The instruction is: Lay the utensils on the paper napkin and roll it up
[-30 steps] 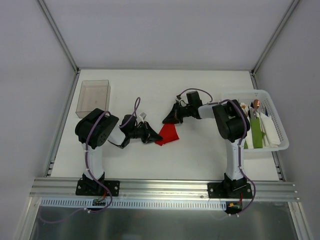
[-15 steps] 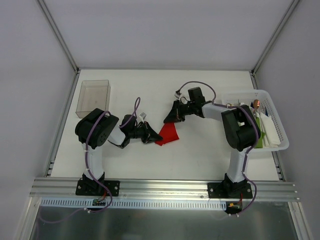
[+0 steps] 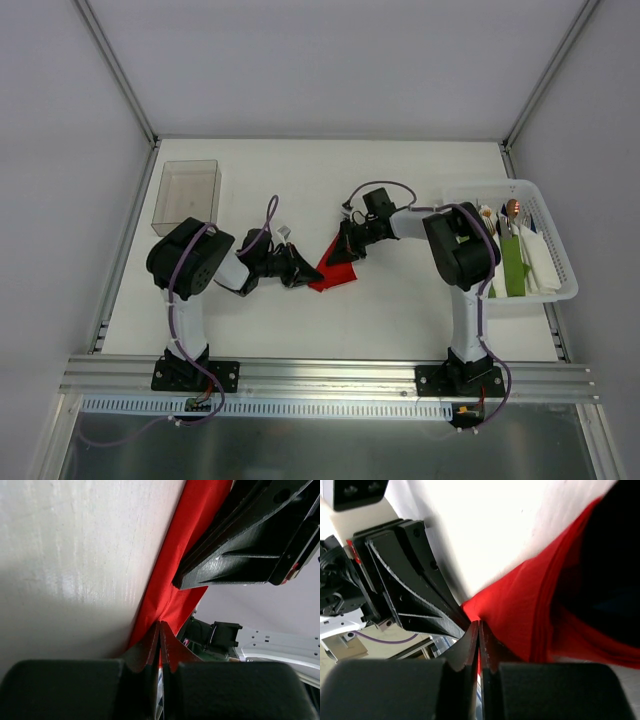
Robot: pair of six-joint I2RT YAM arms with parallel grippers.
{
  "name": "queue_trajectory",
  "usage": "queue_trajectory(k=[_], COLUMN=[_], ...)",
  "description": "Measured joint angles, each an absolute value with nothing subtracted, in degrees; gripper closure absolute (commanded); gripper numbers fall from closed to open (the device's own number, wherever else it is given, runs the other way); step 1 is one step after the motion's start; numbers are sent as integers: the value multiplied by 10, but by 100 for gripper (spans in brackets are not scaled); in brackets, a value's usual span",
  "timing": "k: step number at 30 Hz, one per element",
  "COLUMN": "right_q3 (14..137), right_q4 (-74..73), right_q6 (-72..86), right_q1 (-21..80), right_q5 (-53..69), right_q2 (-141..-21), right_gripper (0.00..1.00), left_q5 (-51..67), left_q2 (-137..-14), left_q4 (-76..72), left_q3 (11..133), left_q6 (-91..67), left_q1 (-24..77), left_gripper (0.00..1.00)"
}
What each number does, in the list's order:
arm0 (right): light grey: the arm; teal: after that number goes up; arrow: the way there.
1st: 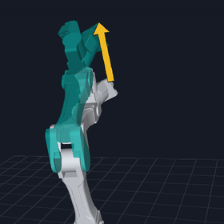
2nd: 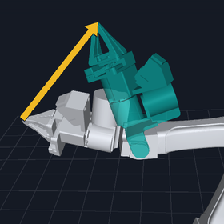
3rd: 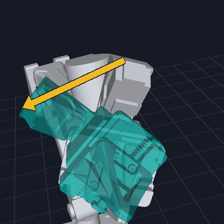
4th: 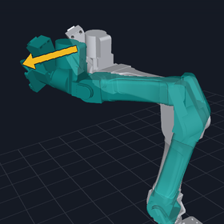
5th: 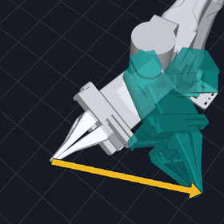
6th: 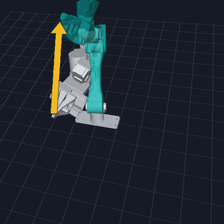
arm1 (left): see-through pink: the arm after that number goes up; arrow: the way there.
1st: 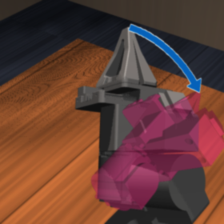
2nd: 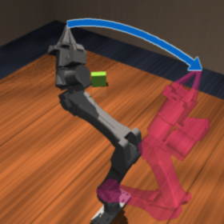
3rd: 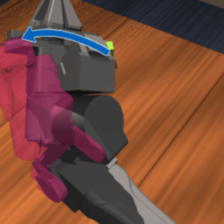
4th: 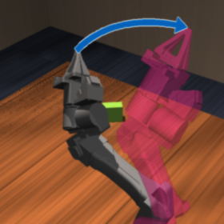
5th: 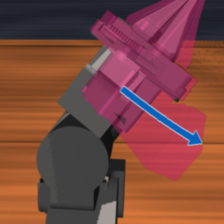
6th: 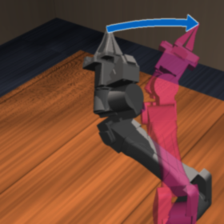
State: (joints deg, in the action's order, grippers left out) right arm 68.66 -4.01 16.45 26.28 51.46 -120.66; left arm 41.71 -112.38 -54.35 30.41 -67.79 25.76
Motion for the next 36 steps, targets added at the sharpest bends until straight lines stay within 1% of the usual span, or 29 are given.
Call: queue_trajectory(k=[4, 5, 8, 18, 19, 20, 22, 23, 27, 32, 36], right_q3=[707, 710, 722, 761, 767, 772, 779, 784, 800, 813, 817], right_q4=[-72, -79, -102, -164, -172, -179, -191, -198, -222, -238, -248], right_q6=[160, 158, 153, 134, 132, 130, 123, 118, 94, 66, 53], right_q1=[261, 261, 261, 261, 261, 261, 261, 261, 261, 260, 260], right_q5=[510, 510, 505, 493, 493, 493, 491, 491, 484, 474, 469], right_q2=[-1214, -1216, -1218, -1232, -1234, -1236, -1239, -1242, -1245, -1246, -1247], right_gripper=[98, 98, 98, 99, 100, 100, 100, 100, 100, 100, 100], left_q5=[416, 416, 416, 408, 409, 409, 410, 410, 396, 364, 339], left_q2=[-1120, -1118, -1105, -1010, -1005, -1000, -990, -983, -969, -974, -1004], left_q4=[-535, -532, -512, -335, -322, -310, -291, -275, -181, -69, -35], left_q3=[304, 304, 301, 301, 302, 302, 304, 307, 353, 477, 557], left_q6=[-678, -678, -674, -586, -577, -571, -561, -555, -515, -446, -402], left_q1=[258, 258, 255, 254, 254, 254, 254, 254, 254, 255, 255], left_gripper=[100, 98, 96, 92, 90, 84, 76, 69, 59, 57, 57])
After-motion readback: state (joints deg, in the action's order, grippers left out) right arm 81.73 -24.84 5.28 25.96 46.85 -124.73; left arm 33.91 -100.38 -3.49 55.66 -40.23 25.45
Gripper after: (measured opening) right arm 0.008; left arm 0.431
